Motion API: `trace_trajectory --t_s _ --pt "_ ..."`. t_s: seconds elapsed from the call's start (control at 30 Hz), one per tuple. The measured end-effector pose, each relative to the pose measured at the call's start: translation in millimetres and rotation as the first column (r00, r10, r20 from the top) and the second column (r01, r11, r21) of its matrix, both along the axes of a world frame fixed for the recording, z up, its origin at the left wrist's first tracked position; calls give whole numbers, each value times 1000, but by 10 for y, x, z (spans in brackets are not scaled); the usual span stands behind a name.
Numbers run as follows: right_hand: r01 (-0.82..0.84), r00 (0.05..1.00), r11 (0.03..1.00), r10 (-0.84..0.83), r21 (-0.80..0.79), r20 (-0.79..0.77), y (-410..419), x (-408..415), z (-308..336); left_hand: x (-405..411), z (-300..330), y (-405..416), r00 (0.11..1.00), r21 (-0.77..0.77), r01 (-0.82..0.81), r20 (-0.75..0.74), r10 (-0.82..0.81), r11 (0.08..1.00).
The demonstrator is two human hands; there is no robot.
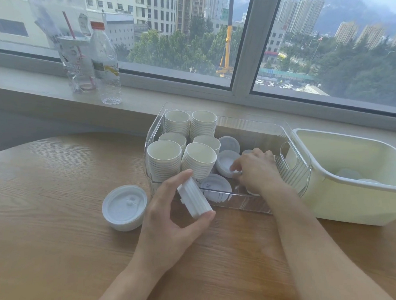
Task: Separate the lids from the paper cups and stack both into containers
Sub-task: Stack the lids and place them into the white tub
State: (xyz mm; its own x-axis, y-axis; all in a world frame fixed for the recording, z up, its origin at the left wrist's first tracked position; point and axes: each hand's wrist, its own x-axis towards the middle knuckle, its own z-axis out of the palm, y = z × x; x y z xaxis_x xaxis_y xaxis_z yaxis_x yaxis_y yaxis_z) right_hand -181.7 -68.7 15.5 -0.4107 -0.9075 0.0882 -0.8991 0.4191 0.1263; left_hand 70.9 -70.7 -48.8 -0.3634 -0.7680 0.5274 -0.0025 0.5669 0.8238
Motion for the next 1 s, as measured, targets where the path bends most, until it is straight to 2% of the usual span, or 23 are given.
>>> trace_trajectory --t_s 0.13,0.2,0.33,0.43,0.63,0.83,0.9,1.0 --pt "-7 999 999 5 -36 -47 -11 28 -38 1 25 15 1000 -17 -6 10 7 1000" --pt "-25 999 993 21 -111 -37 2 28 -61 1 29 21 1000 -23 -8 15 8 1000" --pt "9 966 904 102 -427 238 182 68 -64 -1 36 18 1000 -19 -10 11 10 1000" --pt "37 922 834 184 -551 340 385 174 -49 -7 34 24 1000 -18 -14 16 14 1000" --pt "129 851 788 224 -602 475 605 224 -1 1 35 31 999 -20 -22 36 23 1000" --pt "62 843 732 325 -679 428 719 357 91 -6 20 26 999 0 -24 37 24 1000" --pt "27 787 720 412 -694 459 780 417 201 -6 18 28 999 3 -22 33 22 1000" --pt "-117 668 751 544 -650 508 863 512 328 -6 6 18 1000 19 -17 12 17 1000"
